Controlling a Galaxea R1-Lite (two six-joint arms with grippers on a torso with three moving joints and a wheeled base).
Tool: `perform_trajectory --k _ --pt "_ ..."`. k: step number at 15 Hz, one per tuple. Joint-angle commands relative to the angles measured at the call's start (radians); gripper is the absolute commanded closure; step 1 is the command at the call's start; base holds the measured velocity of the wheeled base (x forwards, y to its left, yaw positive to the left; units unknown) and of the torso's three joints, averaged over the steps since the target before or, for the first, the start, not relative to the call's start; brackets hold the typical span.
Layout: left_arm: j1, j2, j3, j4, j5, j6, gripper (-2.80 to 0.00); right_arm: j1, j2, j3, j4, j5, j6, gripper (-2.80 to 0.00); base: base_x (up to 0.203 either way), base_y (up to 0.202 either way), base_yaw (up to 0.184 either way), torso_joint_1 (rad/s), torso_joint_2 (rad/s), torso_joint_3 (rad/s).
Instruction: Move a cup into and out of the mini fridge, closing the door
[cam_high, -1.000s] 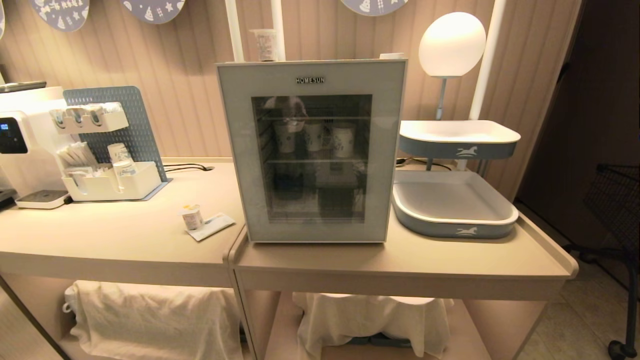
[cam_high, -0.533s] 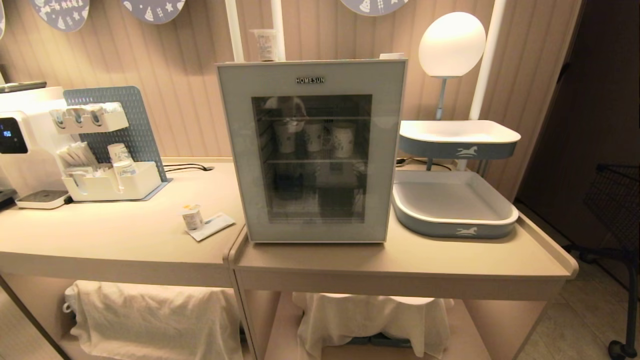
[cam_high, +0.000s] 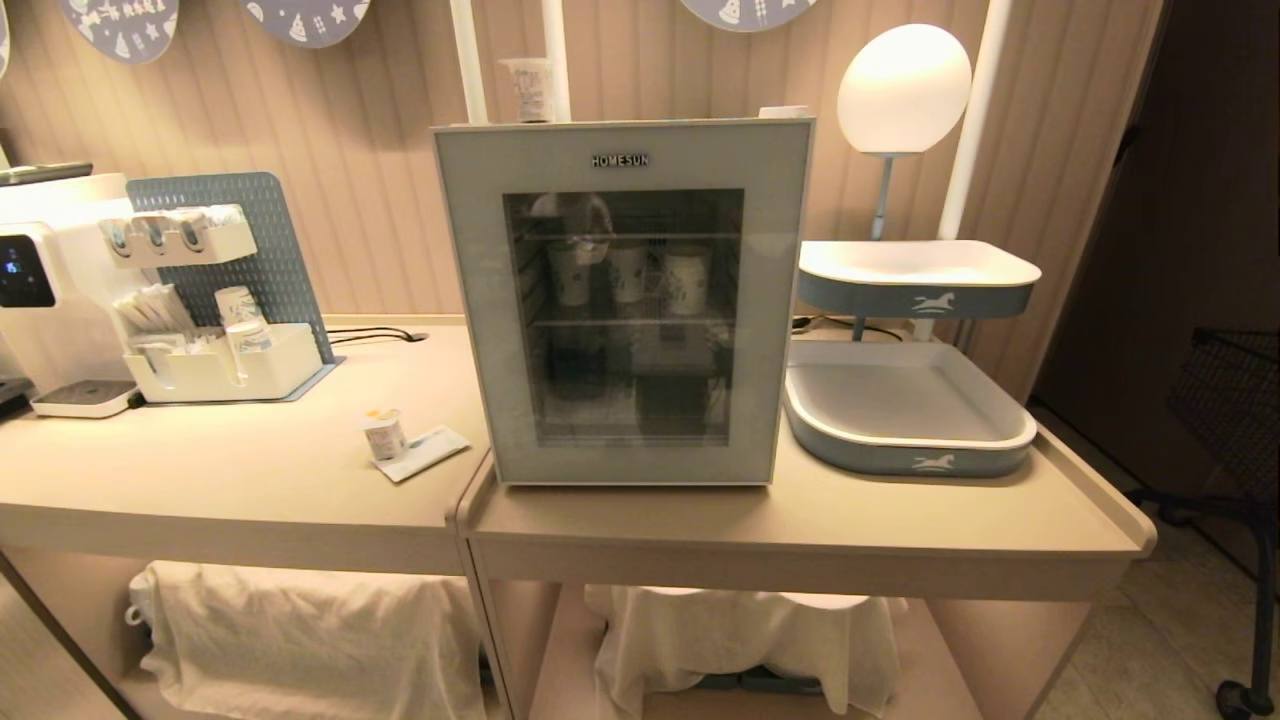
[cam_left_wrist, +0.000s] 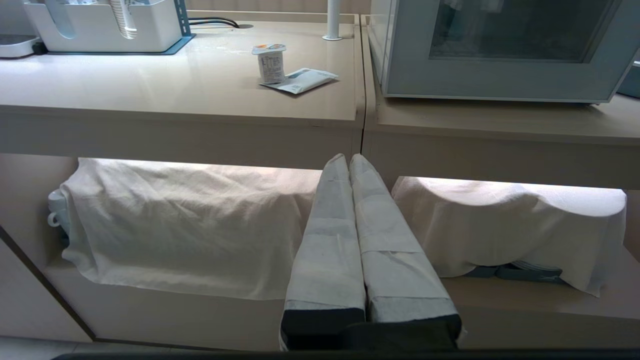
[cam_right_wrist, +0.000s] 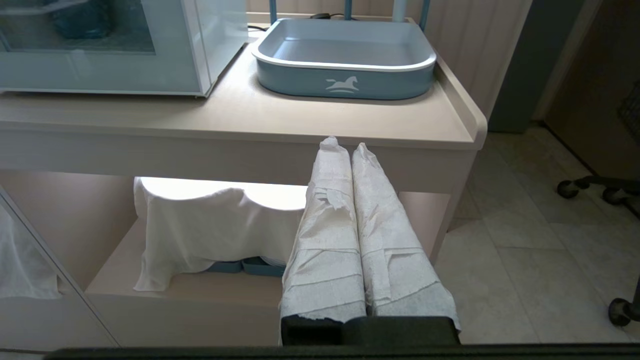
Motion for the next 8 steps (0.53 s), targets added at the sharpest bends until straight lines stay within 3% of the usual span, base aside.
perform_trajectory --k 1,8 --pt "0.000 0.000 0.003 0.000 0.001 0.000 0.00 0.000 0.002 -0.001 0.003 -0.001 0.015 0.00 0.000 0.000 0.000 0.000 0.00 0.000" --pt "0.000 0.001 0.002 0.000 0.001 0.001 0.00 -0.001 0.000 0.003 -0.012 -0.003 0.055 0.00 0.000 0.000 0.000 0.000 0.00 0.000"
